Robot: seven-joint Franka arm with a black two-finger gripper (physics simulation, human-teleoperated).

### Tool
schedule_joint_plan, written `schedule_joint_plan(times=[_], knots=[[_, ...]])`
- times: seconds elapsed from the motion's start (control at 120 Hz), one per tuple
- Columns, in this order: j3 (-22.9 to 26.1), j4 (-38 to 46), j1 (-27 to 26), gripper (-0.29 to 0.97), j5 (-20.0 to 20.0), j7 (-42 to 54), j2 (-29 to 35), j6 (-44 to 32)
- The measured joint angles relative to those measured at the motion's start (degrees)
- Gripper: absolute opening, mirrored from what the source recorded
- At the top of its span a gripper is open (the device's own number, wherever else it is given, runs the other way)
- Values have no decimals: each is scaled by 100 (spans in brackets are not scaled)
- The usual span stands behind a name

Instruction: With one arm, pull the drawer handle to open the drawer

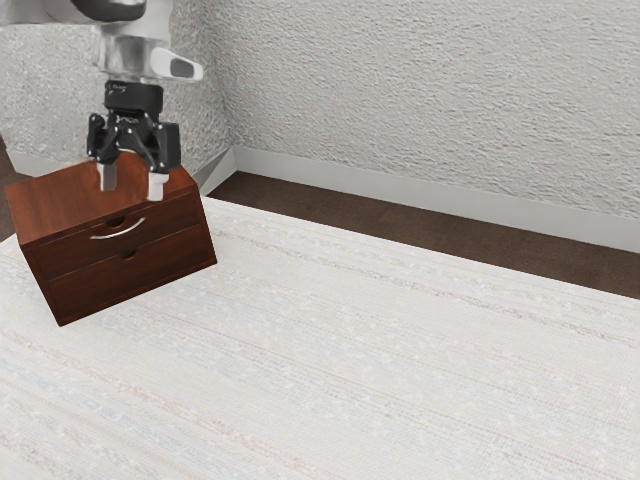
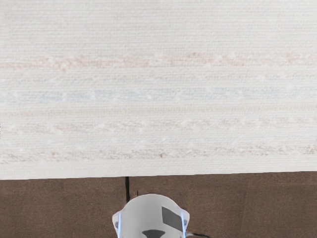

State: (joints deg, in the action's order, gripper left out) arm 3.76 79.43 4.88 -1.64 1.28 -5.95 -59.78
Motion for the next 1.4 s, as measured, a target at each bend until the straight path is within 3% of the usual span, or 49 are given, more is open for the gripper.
schedule_joint_plan(times=[0.108, 0.233, 0.417, 0.658, 0.792, 0.95, 1.4], knots=[[2, 146, 11, 68, -18, 55, -7, -1449], [2, 141, -9, 68, 5, 108, -7, -2399], [-2, 196, -24, 68, 33, 174, 30, -3128], [5, 2795, -25, 68, 234, 341, 1168, -4425], [-266, 3635, -24, 68, 419, 681, 1435, -5249], [-623, 4101, 41, 68, 782, 1288, 1495, -6115], [-1339, 4551, 144, 68, 1212, 2929, 1075, -7571]])
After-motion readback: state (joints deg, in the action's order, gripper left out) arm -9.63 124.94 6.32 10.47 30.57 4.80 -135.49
